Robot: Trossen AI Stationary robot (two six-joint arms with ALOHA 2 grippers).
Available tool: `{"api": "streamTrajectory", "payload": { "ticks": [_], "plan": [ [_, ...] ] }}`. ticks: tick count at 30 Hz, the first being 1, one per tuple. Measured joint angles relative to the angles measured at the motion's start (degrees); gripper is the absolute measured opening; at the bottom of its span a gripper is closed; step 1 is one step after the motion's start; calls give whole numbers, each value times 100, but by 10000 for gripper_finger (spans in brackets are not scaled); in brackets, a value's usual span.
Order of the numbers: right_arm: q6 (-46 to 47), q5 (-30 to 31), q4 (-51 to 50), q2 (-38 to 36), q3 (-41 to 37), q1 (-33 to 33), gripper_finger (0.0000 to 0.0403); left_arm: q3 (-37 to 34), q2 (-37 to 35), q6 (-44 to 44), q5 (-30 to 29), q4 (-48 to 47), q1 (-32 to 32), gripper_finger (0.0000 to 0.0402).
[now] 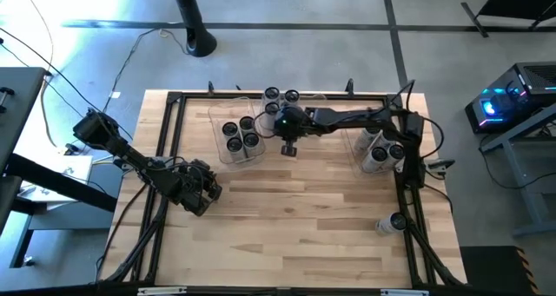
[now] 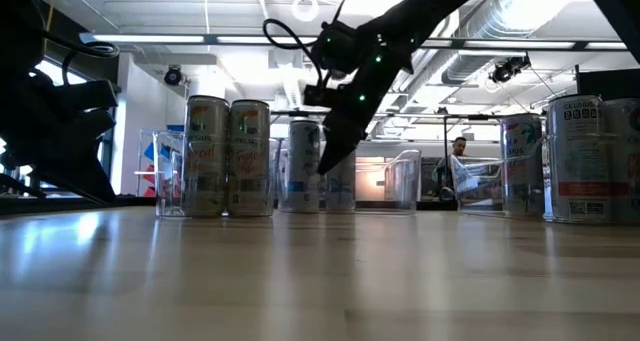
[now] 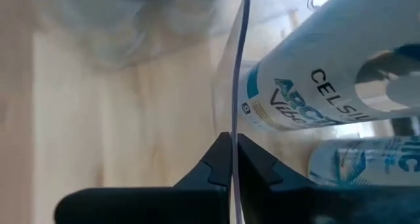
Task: Sort soda cans
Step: Adjust the transparent bins
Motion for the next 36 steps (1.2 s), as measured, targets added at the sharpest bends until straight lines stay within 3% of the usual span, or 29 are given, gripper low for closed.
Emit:
{"api": "streamTrajectory", "payload": {
  "ticks": [13,30,36],
  "plan": [
    [414,109,-1566,-299,-13,922,2,0,1,6,20,27,-5,62],
    [739,495,-2046,-403,-28,2691,2,0,1,4,20,24,-5,62],
    [1127,925,-2139,-828,-76,2992,58,0,1,4,16,28,-5,62]
  ]
}}
